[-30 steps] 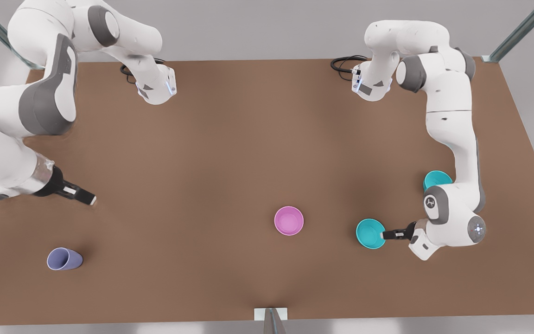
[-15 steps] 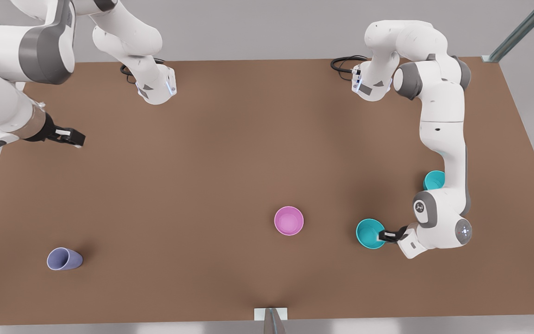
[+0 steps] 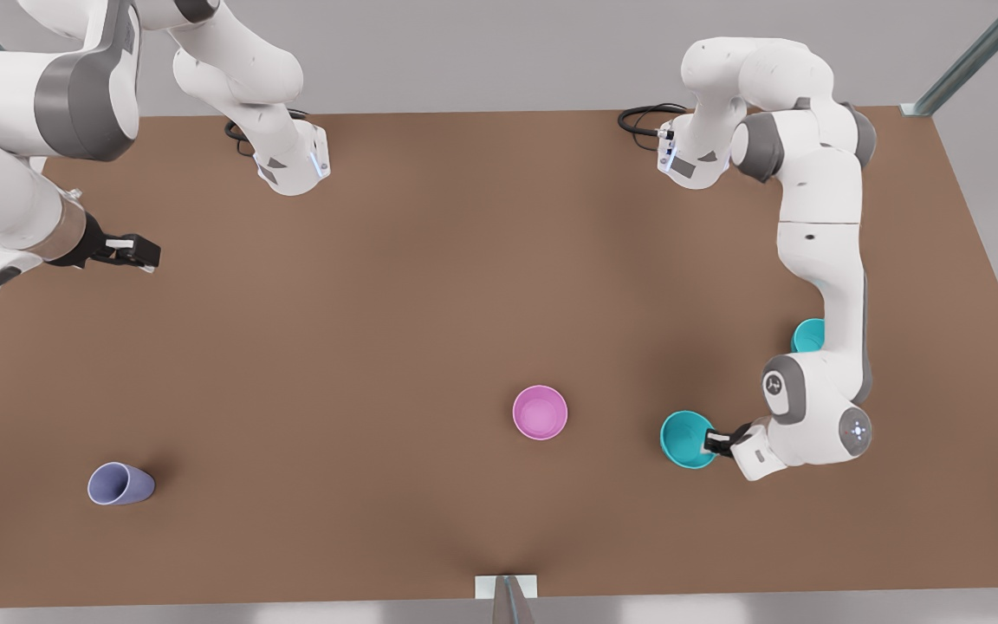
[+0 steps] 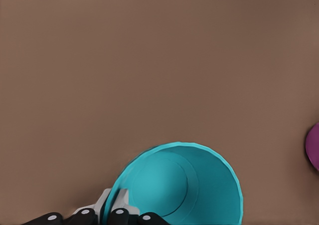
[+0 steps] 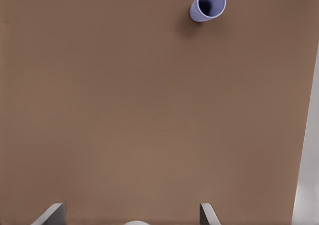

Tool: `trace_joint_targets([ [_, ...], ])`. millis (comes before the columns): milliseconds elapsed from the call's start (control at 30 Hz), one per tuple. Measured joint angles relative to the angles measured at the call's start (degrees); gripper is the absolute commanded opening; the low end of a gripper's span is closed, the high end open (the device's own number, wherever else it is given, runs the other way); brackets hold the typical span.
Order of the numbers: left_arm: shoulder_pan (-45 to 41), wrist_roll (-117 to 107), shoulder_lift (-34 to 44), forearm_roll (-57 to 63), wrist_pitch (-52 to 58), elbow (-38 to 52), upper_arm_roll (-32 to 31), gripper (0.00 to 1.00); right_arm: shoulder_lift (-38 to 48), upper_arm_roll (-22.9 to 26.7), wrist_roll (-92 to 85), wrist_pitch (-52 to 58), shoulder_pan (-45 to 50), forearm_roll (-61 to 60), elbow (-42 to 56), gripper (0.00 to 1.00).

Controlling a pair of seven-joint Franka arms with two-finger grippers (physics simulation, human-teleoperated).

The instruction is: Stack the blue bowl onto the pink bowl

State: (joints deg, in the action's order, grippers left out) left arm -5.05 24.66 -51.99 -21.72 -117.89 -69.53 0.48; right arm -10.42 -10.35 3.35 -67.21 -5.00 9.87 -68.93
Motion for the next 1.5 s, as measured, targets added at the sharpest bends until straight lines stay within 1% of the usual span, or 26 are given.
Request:
trace_joint_targets([
  [100,-10.64,-6.24,2.08,2.26,0.88,2.23,0.06,0.21,0.01,0.0,-0.88,0.02,-0.02,0.0,0.0,1.0],
  [167,-16.97,-11.92,2.37,4.65,2.09,5.5,0.02,0.21,0.05,0.0,-1.39,0.02,-0.01,0.0,0.0,1.0],
  [267,-21.79,-20.17,1.1,7.37,3.44,9.44,0.01,0.21,-0.02,0.0,-2.06,0.02,0.04,0.0,0.0,1.0],
  [433,-22.53,-31.24,-0.83,9.07,3.83,10.81,-0.16,0.21,-0.18,0.0,-2.96,-0.02,0.08,0.0,0.0,1.0],
  [633,-22.46,-40.91,-1.64,9.44,3.52,10.39,-0.21,0.21,-0.24,0.0,-3.75,-0.02,0.08,0.0,0.0,1.0],
  [1133,-22.79,-54.57,-2.04,9.71,4.12,8.01,-0.21,0.21,-0.37,0.0,-4.88,0.03,0.08,0.0,0.0,1.0],
  [1167,-22.8,-55.14,-2.05,9.72,4.13,7.96,-0.21,0.42,-0.37,0.0,-4.93,0.03,0.08,0.0,0.0,1.0],
  [1200,-22.8,-55.61,-2.05,9.59,4.12,7.85,-0.21,1.0,-0.37,0.0,-4.97,0.03,0.08,0.0,0.0,1.0],
  [1267,-23.1,-56.11,-1.57,8.77,3.87,6.94,-0.18,1.0,-0.39,0.0,-5.05,0.04,0.08,0.0,0.0,1.0],
  [1333,-23.12,-56.13,1.52,7.78,4.8,5.19,1.46,1.0,-0.44,0.0,-5.13,0.04,0.08,0.0,0.0,1.0],
  [1400,-22.83,-55.12,10.44,7.88,11.58,5.25,9.76,1.0,-0.45,0.0,-5.19,0.04,0.08,0.0,0.0,1.0],
  [1433,-22.6,-54.59,15.5,8.88,15.93,6.0,12.84,1.0,-0.44,0.0,-5.22,0.04,0.08,0.0,0.0,1.0],
  [1500,-22.48,-53.28,22.17,12.37,24.72,8.57,14.93,1.0,-0.32,0.0,-5.28,0.07,0.07,0.0,0.0,1.0],
])
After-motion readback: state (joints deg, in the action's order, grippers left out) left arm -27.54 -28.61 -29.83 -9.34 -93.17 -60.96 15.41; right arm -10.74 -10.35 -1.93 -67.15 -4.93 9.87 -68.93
